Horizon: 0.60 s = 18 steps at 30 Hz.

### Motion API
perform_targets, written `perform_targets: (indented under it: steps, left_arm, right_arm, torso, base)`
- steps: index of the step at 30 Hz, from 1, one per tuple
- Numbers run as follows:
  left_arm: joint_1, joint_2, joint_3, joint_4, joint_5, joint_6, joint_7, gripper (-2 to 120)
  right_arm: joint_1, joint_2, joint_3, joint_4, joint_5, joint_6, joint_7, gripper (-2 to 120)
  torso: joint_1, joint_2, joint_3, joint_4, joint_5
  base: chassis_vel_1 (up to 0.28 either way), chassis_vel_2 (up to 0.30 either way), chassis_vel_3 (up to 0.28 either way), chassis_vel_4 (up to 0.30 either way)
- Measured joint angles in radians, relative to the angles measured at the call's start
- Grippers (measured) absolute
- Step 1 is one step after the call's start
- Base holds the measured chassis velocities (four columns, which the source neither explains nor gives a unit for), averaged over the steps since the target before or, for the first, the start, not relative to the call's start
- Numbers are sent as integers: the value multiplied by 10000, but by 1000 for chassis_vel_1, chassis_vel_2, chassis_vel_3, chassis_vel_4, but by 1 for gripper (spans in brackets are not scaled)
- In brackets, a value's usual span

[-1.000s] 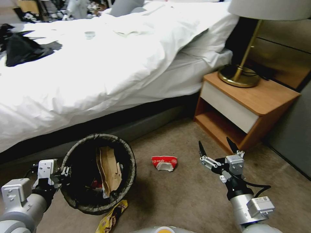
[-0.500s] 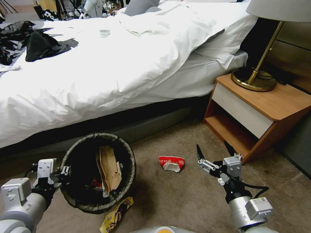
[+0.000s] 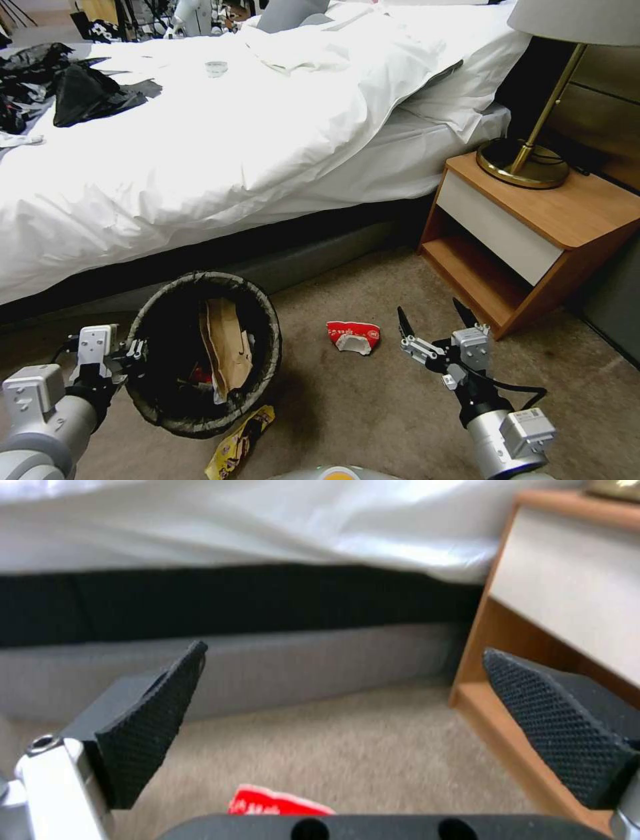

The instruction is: Pick up the trash bin, then pick up the garbage from the floor and place it into the trash bin.

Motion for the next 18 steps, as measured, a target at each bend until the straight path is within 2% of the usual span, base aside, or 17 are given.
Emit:
perform_targets:
  steps: [1,2,3,5,6,8,9,12,13,16,18]
  left_arm:
    - [0,18,-3,0,-16,0,-1,1]
    - [0,18,-3,0,-16,0,-1,1]
    - [-8,38,-3,0,-24,0,-1,1]
    - [-17,60,-2,0,-47,0,-3,1]
    - [-17,60,-2,0,-47,0,-3,1]
    - [-18,97,-11,0,-67,0,-5,1]
    - [-18,97,-11,0,-67,0,-5,1]
    - [-21,179,-53,0,-109,0,-10,1]
    - [-21,179,-53,0,-109,0,-10,1]
    - [-20,211,-56,0,-124,0,-14,1]
    - [-17,215,-56,0,-124,0,-13,1]
  right_arm:
    - [120,-44,314,1,262,-468,-394,100]
    - [120,-44,314,1,262,-468,-394,100]
    - [341,-140,716,-23,601,-1038,-990,100]
    - [814,-731,1072,-232,1440,-1857,-1482,100]
    - [814,-731,1072,-232,1440,-1857,-1482,100]
    - [1358,-1309,1185,-497,2321,-2492,-1742,100]
    - [1358,-1309,1185,-497,2321,-2492,-1742,100]
    - [2601,-2160,1061,-1134,3352,-3533,-2142,100]
    - [2601,-2160,1061,-1134,3352,-3533,-2142,100]
    - [4065,-2825,352,-2095,3969,-4358,-2522,100]
    - [4500,-2964,80,-2441,4079,-4559,-2719,100]
  torso:
    - [0,0,0,1,1]
    - [0,0,0,1,1]
    - [0,0,0,-2,1]
    - [0,0,0,3,1]
    - [0,0,0,3,1]
    - [1,0,1,1,1]
    - [1,0,1,1,1]
    - [0,0,1,1,0]
    - [0,0,1,1,0]
    - [0,0,1,2,0]
    - [0,0,1,2,2]
  base:
    - [0,0,0,0]
    - [0,0,0,0]
    - [0,0,0,0]
    - [0,0,0,0]
    - [0,0,0,0]
    - [0,0,0,0]
    - [0,0,0,0]
    - [0,0,0,0]
    - [0,0,0,0]
    - [0,0,0,0]
    - [0,0,0,0]
